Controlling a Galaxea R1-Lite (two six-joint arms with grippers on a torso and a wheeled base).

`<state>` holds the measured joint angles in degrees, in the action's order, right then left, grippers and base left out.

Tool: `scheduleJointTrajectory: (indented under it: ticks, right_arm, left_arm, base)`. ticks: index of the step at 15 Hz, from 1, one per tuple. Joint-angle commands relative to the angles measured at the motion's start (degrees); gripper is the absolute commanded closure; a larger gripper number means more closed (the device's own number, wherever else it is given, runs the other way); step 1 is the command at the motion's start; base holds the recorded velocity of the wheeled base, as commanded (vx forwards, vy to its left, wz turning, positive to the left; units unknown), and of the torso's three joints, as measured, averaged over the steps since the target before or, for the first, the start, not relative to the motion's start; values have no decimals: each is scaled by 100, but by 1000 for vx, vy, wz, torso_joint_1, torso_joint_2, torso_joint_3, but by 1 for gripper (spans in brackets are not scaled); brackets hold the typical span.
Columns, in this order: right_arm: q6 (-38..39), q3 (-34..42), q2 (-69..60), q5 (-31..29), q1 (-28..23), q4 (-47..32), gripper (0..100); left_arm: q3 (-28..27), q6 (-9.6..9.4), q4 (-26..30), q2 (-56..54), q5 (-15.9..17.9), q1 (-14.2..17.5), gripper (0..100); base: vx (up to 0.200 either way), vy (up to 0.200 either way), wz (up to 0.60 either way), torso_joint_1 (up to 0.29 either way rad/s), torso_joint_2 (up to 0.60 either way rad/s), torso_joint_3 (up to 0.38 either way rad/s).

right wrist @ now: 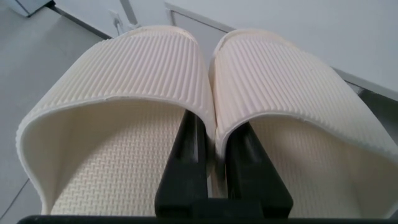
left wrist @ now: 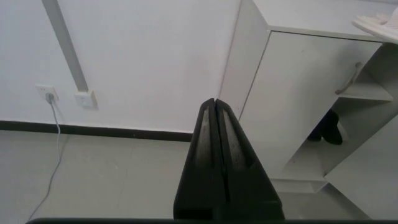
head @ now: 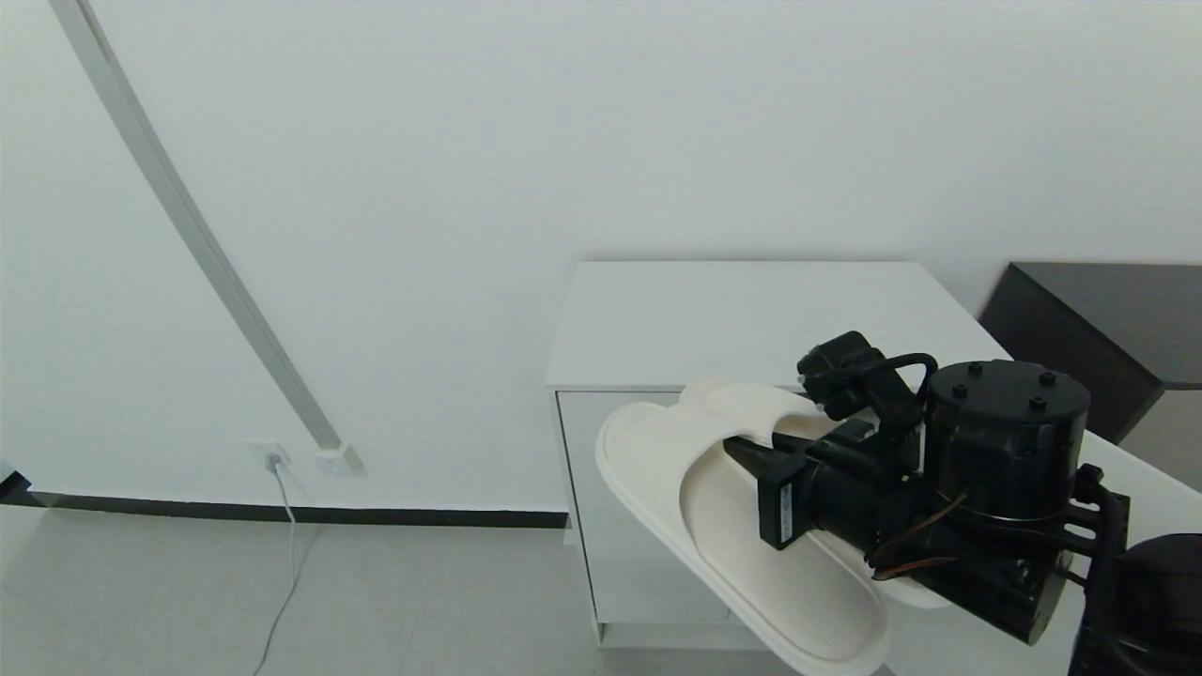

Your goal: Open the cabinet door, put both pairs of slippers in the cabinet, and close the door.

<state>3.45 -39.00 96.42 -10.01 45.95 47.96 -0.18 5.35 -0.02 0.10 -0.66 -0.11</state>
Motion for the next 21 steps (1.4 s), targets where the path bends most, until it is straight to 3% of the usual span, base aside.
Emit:
scheduleJointTrajectory:
  ticks: [1,15,21]
  right_arm:
    - [-2,-3,0,-1,2,3,100]
    - [-37,120,-123,-54,2,82,100]
    - [-134,296,-176,-107,28,152,100]
  left_arm:
    - [1,1,-6,8,-4,2,100]
    - [1,-8,-6,8,4,2,100]
    - [1,19,-6,8,4,2,100]
  base:
    - [0,-200,0,12,-7,7]
    - [0,-200,0,3,3,3]
    - [0,0,0,0,0,0]
